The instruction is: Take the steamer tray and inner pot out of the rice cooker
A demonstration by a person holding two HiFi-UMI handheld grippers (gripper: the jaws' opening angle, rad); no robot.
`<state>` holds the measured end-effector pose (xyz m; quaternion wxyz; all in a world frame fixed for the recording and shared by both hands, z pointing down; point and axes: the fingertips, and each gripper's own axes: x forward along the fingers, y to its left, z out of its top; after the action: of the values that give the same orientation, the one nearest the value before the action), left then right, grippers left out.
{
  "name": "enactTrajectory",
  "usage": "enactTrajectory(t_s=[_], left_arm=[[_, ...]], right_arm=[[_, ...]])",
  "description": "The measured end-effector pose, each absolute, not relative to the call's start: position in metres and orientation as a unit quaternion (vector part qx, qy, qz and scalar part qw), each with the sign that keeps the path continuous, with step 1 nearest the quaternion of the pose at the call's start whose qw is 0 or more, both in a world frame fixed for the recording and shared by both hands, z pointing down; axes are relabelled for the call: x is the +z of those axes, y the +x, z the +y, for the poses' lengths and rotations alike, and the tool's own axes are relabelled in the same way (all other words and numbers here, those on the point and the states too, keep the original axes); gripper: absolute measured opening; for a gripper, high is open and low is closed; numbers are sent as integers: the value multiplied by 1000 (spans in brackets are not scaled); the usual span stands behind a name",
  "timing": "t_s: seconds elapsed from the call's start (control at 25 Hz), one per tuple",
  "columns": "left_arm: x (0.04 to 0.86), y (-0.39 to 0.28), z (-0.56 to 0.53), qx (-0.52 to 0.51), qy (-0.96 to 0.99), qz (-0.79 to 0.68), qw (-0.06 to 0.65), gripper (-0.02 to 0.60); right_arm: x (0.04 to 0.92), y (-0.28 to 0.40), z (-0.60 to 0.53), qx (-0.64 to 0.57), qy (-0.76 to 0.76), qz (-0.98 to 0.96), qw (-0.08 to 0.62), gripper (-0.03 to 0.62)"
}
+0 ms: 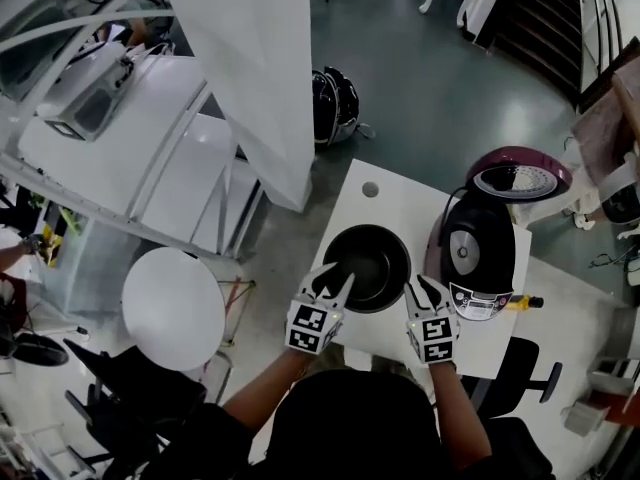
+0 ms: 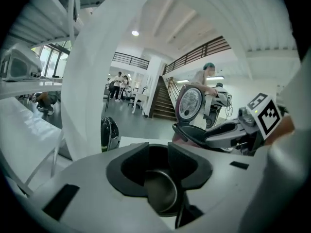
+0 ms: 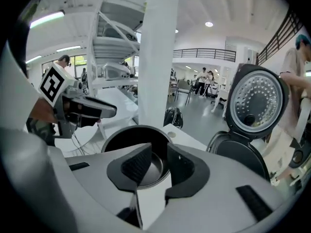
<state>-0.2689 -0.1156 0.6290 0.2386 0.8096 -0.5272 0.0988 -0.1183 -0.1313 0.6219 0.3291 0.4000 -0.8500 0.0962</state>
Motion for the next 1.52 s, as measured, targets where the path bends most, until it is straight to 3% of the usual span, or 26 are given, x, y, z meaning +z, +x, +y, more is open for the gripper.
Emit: enactTrajectory(t_s=[0.12, 0.28, 0.76, 1.04, 1.24, 1.52], left_arm=[[613, -248, -106, 77, 820, -517, 234, 67], [585, -214, -82, 46, 835, -502, 221, 14], [537, -84, 19, -1, 833, -511, 213, 9], [515, -21, 97, 3, 815, -556, 164, 9], [501, 11, 141, 21, 827, -545, 136, 9], [491, 7, 143, 17, 828, -548, 117, 9]], right_arm=[[597, -98, -112, 107, 425, -854, 279, 33], [567, -65, -79, 144, 452, -855, 208, 3], [518, 110, 21, 107, 504, -844, 149, 2], [510, 215, 90, 102, 518, -839, 131, 0], [498, 260, 122, 95, 540, -829, 111, 0], [478, 273, 141, 74, 564, -817, 91, 0]])
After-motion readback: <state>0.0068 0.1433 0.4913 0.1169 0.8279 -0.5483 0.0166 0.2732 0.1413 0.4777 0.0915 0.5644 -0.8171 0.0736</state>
